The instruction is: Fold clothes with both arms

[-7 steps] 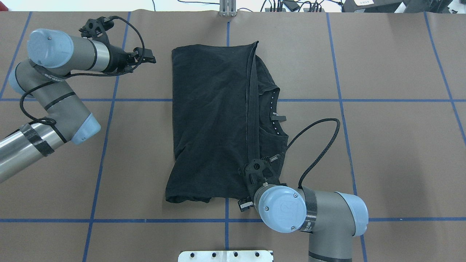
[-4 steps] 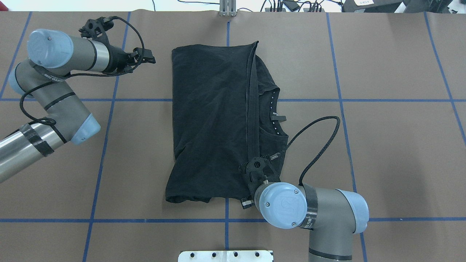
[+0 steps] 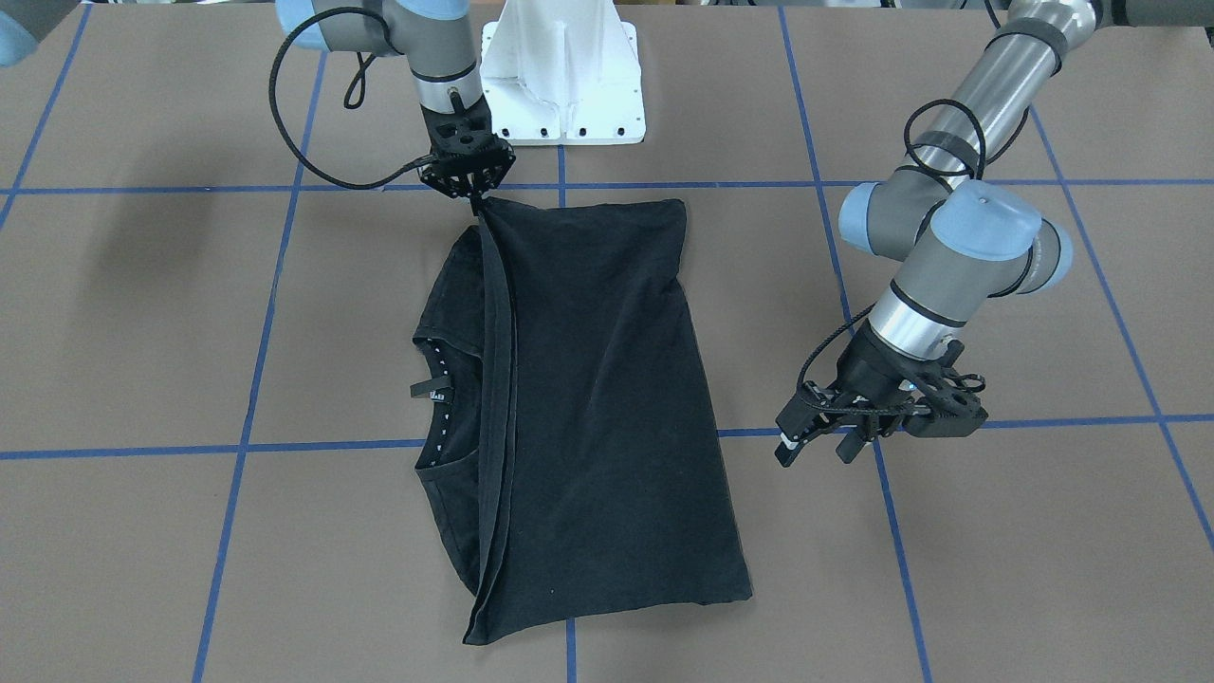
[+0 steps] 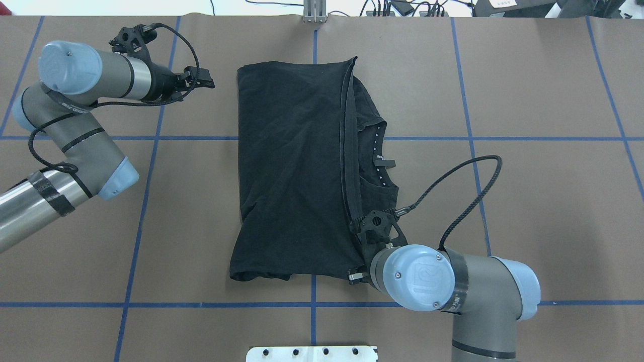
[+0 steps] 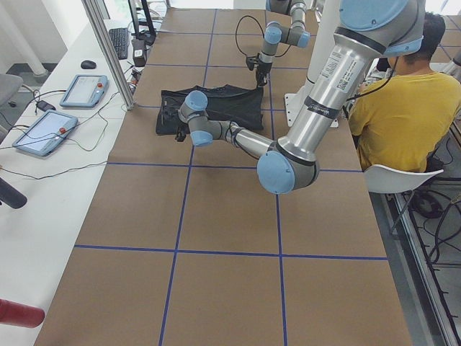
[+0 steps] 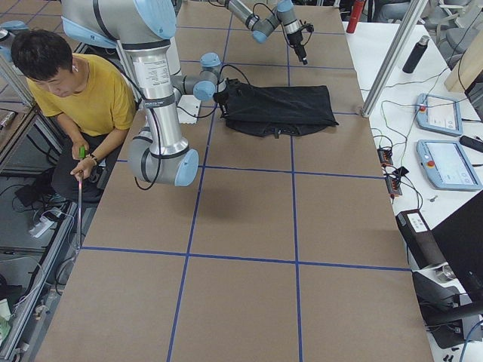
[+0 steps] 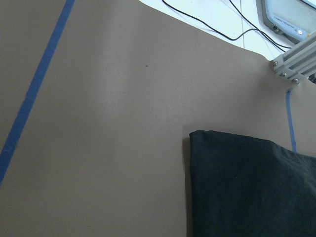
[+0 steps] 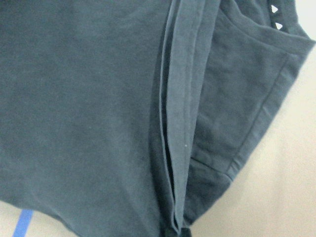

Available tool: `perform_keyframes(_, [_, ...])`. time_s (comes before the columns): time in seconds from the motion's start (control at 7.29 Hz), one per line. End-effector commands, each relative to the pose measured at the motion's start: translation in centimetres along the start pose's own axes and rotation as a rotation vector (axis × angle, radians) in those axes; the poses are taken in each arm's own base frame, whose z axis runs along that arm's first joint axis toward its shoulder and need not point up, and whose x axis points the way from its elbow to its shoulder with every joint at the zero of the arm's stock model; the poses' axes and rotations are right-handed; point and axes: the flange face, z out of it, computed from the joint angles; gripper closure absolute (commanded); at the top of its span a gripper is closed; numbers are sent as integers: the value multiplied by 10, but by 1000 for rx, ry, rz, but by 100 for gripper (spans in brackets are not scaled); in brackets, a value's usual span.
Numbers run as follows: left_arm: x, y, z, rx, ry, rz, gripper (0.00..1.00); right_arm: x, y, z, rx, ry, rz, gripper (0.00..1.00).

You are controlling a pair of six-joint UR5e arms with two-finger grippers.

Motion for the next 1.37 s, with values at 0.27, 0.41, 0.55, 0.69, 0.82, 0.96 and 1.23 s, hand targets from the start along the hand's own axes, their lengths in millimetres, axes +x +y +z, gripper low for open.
perform_keyframes(0.27, [0, 0, 0, 0, 0, -7, 1, 6, 10, 3, -15, 3, 204, 65])
perform_keyframes(0.41, [0, 0, 0, 0, 0, -5, 1, 12, 4, 5, -10, 12, 213, 30])
perform_keyframes(0.55, [0, 0, 0, 2, 0, -5, 1, 14, -2, 2, -2, 11, 243, 0])
perform_keyframes(0.69, [0, -1, 0, 3, -1, -6, 1, 15, -8, 0, 8, 7, 357, 0])
perform_keyframes(0.82, [1, 0, 0, 2, 1, -6, 1, 11, -11, -7, 23, -51, 540, 0])
perform_keyframes(0.96, [0, 0, 0, 2, 0, -5, 1, 12, -12, -9, 30, -141, 722, 0])
perform_keyframes(1.23, [0, 0, 0, 2, 0, -5, 1, 15, -3, 13, 75, -118, 891, 1])
